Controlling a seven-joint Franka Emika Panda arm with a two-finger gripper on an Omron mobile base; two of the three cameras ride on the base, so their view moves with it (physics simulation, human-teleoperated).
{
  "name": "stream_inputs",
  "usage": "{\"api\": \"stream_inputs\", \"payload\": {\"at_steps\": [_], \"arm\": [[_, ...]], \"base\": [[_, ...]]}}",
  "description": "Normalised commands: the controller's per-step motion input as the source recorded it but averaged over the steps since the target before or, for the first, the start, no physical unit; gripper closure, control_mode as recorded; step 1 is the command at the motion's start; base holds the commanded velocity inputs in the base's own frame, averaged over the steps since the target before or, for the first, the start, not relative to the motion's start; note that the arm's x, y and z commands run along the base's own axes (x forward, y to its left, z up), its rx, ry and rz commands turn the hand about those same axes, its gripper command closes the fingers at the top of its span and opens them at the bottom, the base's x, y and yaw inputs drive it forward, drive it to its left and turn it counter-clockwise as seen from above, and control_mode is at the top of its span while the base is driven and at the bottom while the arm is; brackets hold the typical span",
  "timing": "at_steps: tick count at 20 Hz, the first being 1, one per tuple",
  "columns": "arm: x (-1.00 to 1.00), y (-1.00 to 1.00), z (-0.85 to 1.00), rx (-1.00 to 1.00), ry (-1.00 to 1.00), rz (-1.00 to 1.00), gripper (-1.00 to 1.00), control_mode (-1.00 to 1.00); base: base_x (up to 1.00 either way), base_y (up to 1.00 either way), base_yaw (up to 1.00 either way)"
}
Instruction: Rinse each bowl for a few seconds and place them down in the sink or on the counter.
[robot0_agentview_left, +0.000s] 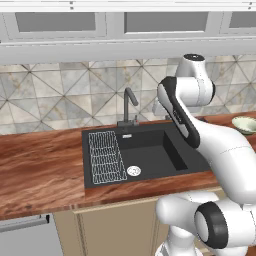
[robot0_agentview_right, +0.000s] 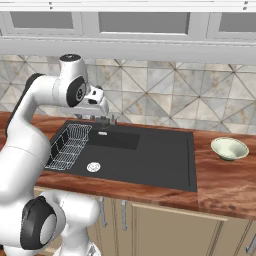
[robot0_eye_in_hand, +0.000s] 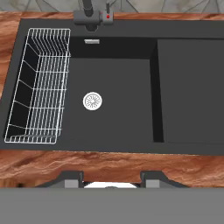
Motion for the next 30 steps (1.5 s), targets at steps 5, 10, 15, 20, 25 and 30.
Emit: {"api": "stream_inputs", "payload": {"at_steps": [5, 10, 15, 20, 25, 30], "arm": [[-0.07, 0.03, 0.00, -0.02, -0.03, 0.00, -1.00, -1.00], [-0.21, 0.03, 0.00, -0.01, -0.05, 0.00, -1.00, -1.00], [-0.12, 0.04, -0.01, 0.00, -0.07, 0.01, -1.00, -1.00], [-0.01, 0.02, -0.08, 0.00, -0.06, 0.02, -1.00, -1.00], [0.02, 0.00, -0.14, 0.00, -0.06, 0.04, -1.00, -1.00], [0.04, -0.04, -0.11, 0.01, -0.06, 0.05, -1.00, -1.00]], "base": [[0.00, 0.00, 0.00], [0.00, 0.00, 0.00], [0.00, 0.00, 0.00], [0.00, 0.00, 0.00], [0.00, 0.00, 0.00], [0.00, 0.00, 0.00]]}}
